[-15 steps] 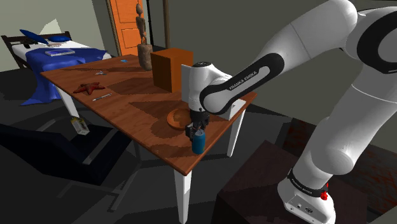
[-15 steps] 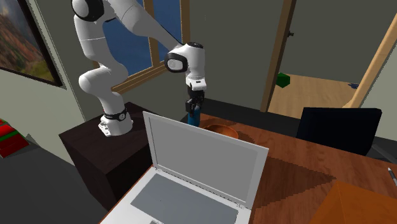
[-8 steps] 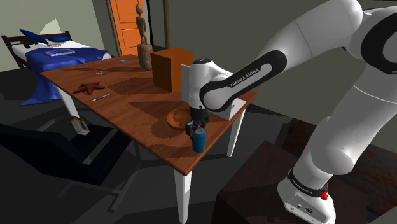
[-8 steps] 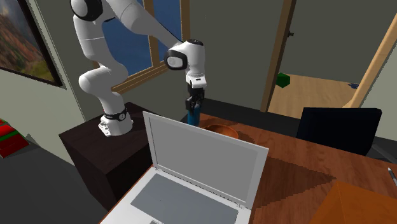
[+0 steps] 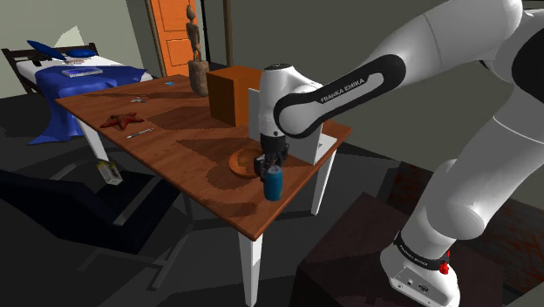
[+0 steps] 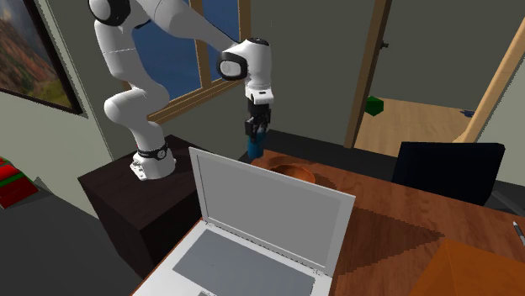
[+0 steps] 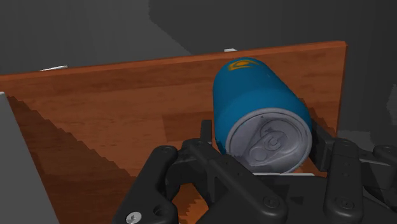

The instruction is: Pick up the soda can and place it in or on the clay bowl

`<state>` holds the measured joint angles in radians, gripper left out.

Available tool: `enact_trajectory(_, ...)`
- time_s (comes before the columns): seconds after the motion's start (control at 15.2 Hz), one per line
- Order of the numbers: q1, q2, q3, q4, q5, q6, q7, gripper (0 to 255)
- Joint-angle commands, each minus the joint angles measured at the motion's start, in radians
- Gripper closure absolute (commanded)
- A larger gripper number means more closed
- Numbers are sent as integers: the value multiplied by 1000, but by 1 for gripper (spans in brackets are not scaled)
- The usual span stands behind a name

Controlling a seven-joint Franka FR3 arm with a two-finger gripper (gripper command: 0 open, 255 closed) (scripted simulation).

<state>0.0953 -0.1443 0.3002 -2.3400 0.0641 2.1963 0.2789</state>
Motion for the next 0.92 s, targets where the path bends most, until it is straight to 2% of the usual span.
enact_trajectory(0.0, 0, -15, -2, 13, 4, -28, -4, 255)
enact_trajectory(0.86, -1, -82, -15, 128, 15, -208, -14, 255)
